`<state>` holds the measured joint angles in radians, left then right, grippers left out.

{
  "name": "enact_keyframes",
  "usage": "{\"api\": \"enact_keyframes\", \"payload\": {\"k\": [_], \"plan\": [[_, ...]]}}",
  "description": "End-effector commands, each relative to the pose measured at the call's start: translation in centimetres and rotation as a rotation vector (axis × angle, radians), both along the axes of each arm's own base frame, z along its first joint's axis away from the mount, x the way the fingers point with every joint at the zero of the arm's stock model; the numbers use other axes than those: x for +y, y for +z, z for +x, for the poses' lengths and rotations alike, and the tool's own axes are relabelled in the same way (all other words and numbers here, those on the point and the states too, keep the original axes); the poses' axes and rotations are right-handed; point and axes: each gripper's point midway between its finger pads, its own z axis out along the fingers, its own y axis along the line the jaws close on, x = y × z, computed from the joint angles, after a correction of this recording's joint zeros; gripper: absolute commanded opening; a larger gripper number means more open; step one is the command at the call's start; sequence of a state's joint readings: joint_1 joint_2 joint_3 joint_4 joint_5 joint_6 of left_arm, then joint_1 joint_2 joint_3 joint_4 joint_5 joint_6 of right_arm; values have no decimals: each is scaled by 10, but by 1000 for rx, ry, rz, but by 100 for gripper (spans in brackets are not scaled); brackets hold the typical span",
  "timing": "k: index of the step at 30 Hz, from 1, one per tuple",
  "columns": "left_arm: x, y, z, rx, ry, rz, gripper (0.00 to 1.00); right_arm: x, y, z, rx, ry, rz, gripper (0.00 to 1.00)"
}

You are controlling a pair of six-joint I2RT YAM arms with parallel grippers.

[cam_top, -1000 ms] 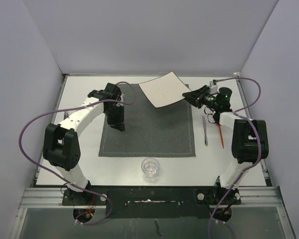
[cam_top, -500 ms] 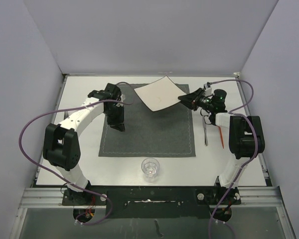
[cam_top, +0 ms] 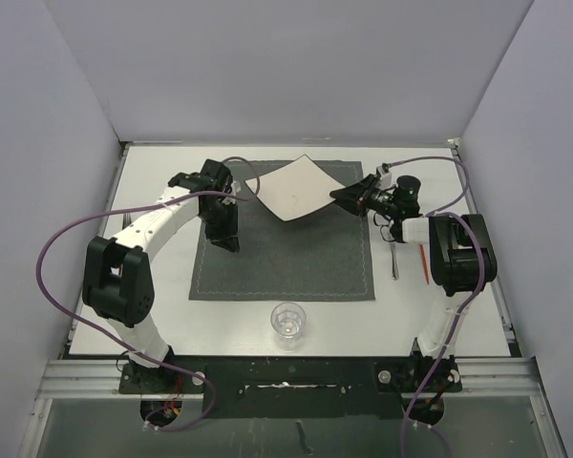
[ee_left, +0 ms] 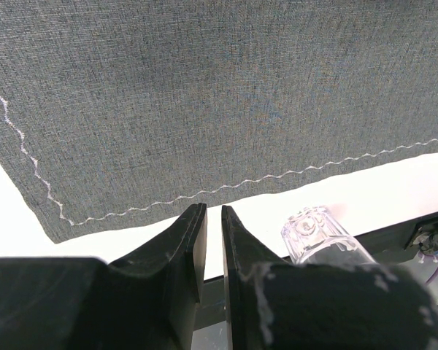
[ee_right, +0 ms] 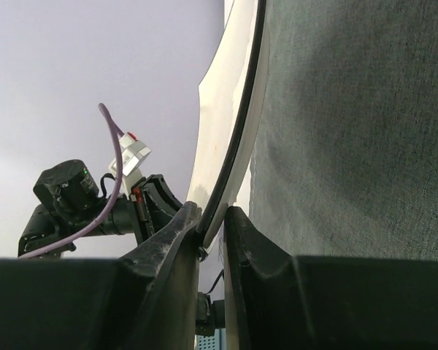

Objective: Set the dinner table for one person
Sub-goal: Place the plate on the napkin.

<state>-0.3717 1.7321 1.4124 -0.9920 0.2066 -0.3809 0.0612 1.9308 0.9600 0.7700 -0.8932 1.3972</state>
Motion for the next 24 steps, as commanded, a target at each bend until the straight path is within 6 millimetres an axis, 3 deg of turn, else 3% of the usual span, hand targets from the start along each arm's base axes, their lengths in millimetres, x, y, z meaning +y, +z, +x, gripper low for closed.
{"api": "enact_keyframes", "payload": {"k": [1,24], "plan": [[-5,10,8,-48,-10,-20,14,13,69,-1,-270,81,57,0],[-6,5,8,-34,-15,-11,14,24,64,8,-276,-15,6,0]]}}
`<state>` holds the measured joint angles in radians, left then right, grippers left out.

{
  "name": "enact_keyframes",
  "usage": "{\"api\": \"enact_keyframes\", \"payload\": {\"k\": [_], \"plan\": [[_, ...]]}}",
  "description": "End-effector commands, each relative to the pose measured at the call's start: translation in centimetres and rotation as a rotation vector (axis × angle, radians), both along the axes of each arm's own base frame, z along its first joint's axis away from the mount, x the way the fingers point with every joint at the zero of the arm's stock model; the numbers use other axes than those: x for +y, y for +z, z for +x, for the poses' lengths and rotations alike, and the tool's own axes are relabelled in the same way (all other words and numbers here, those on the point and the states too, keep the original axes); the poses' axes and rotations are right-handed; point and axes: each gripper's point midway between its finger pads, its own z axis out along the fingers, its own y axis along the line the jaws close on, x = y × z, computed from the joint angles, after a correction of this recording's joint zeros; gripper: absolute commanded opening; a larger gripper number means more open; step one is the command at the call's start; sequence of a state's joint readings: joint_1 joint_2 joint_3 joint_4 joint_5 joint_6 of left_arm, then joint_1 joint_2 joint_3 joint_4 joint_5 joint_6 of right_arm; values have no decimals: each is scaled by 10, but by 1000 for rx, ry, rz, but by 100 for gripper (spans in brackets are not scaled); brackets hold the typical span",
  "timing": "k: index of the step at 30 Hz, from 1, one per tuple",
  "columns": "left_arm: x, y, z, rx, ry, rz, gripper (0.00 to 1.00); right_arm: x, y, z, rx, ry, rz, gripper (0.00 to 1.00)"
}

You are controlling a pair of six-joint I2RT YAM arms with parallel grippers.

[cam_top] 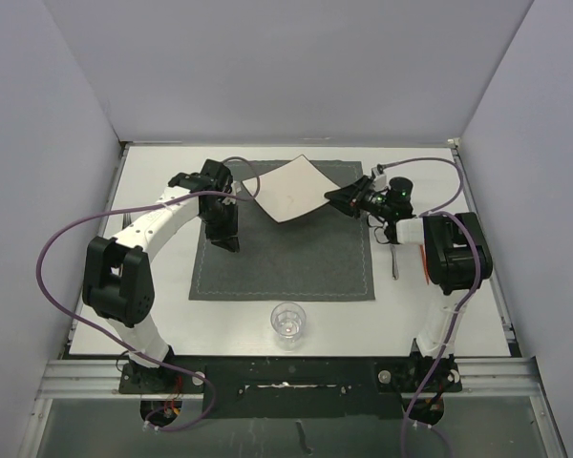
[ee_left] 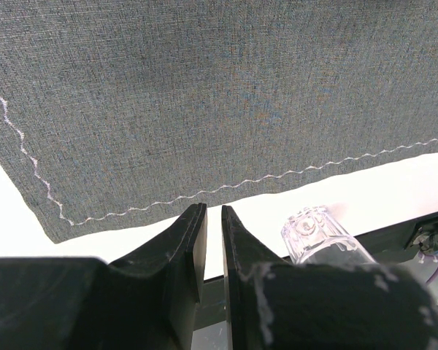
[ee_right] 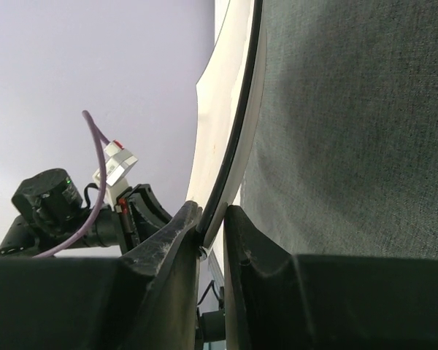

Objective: Set the dinner table for one person
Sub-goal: Place the plate on the napkin.

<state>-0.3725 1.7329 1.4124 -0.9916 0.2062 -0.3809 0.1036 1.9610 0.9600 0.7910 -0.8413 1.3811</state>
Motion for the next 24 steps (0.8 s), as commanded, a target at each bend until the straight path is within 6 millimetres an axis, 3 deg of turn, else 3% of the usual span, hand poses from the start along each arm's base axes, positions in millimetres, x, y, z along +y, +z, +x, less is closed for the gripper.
{"api": "enact_keyframes", "payload": {"k": [1,7,24], "plan": [[-5,5,7,-36,-17,-10,13,9,74,7,-264,-21,21,0],[-1,6,6,-41,-20,6,13,9,64,9,-244,-80,-19,0],[3,8,0,-43,-34,10,13,2,66,7,-241,-206,-84,0]]}}
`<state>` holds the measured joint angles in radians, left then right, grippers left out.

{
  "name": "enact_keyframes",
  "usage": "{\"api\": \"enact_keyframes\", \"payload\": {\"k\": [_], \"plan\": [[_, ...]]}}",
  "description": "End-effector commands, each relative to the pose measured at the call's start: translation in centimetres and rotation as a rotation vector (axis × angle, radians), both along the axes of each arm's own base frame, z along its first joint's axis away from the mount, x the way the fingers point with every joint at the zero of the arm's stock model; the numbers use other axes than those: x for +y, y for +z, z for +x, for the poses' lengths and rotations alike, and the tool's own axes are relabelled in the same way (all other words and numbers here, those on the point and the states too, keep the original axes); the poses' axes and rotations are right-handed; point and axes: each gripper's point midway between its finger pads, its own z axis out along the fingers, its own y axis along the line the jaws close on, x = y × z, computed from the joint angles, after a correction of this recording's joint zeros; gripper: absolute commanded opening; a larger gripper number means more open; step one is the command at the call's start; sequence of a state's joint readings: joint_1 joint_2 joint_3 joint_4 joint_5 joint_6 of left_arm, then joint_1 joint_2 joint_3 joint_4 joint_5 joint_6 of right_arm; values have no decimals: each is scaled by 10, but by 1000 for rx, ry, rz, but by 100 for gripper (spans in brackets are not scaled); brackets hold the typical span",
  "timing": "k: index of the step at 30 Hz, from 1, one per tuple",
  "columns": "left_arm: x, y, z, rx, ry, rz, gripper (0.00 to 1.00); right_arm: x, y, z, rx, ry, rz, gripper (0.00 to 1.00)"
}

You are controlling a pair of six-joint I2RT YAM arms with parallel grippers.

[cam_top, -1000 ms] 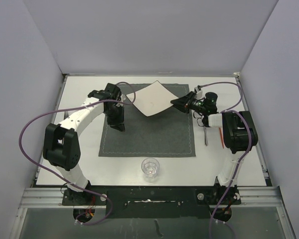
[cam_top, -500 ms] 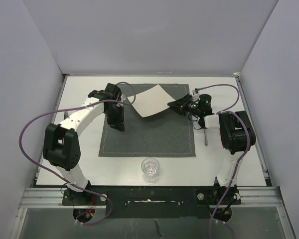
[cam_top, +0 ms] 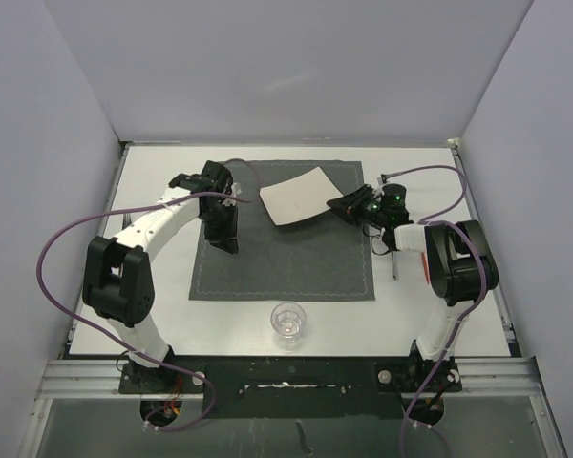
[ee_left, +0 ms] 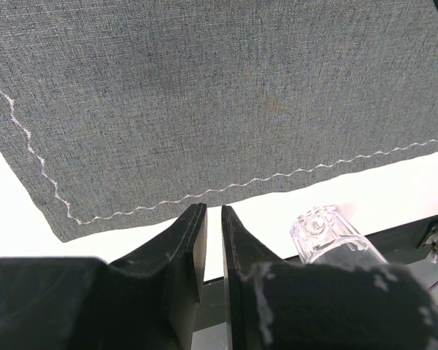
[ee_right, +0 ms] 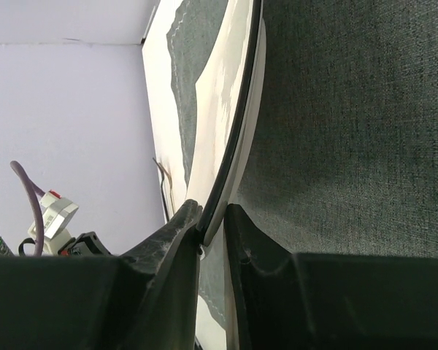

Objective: Set the dinner table for one person
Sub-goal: Place the plate on the napkin.

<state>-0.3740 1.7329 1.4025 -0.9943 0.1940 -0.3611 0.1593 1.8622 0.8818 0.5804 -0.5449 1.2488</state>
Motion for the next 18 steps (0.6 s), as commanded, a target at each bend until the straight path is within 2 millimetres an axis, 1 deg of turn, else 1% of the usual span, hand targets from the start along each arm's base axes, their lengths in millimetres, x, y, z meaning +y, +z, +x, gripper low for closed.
{"api": "enact_keyframes", "payload": {"k": [1,8,14,18], "plan": [[0,11,2,-45,-17,-10,13,11,105,8,-332,11,84,0],[1,11,-2,-44,-24,-13,13,17,108,10,-341,-31,89,0],[1,12,-3,-49,-29,-18,13,24,108,9,-342,-44,83,0],[0,12,-5,-49,-32,-24,13,24,108,7,-344,-67,83,0]]}}
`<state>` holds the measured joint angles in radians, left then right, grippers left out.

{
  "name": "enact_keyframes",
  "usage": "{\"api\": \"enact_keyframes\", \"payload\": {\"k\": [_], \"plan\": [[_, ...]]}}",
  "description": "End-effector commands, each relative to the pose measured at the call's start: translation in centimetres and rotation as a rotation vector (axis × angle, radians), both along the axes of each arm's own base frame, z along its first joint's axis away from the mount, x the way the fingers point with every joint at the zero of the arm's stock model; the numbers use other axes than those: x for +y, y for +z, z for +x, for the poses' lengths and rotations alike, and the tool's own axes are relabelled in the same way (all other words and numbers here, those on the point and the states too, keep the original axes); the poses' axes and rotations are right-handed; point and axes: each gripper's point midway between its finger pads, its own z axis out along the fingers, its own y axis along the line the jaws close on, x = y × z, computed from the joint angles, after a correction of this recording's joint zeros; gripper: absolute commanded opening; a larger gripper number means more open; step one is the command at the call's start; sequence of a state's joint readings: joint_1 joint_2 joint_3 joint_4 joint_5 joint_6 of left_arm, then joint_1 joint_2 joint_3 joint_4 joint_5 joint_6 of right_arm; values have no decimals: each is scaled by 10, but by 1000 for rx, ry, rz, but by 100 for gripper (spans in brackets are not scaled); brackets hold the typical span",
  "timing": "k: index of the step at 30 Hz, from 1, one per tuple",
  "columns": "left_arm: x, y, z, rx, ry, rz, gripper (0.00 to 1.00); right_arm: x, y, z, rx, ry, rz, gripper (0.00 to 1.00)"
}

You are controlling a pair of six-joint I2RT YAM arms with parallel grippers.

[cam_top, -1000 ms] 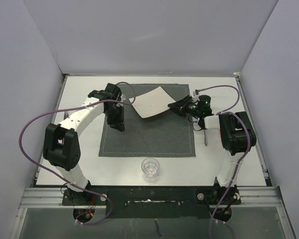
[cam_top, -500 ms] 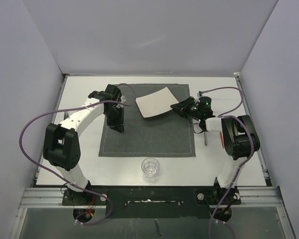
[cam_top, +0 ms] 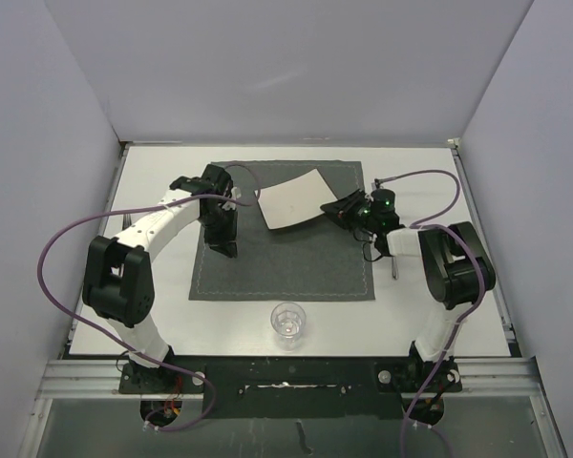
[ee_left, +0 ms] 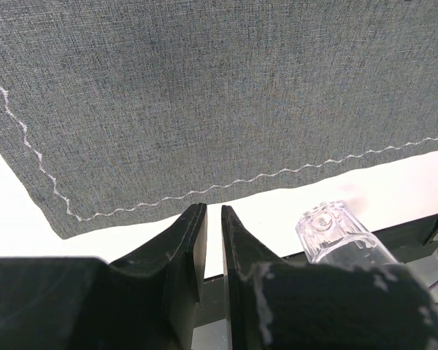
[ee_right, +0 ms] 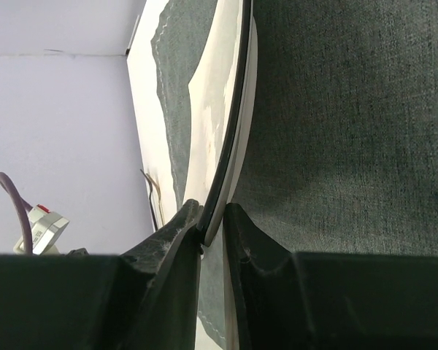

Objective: Set the dinner table for one person
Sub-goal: Place the plate on the napkin.

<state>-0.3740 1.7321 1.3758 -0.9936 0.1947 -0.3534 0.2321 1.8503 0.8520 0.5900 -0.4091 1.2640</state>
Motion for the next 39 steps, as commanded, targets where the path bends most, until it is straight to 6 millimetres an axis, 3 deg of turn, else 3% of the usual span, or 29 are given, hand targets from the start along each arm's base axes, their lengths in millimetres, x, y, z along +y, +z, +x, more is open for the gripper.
{"api": "enact_keyframes", "payload": {"k": [1,16,39], "plan": [[-3,19,1,-72,-26,-36,13,7,119,10,-357,-11,114,0],[-5,17,-3,-69,-36,-42,13,2,142,9,-449,-85,161,0],[-18,6,-20,-41,-89,-46,14,43,146,5,-538,-216,235,0]]}}
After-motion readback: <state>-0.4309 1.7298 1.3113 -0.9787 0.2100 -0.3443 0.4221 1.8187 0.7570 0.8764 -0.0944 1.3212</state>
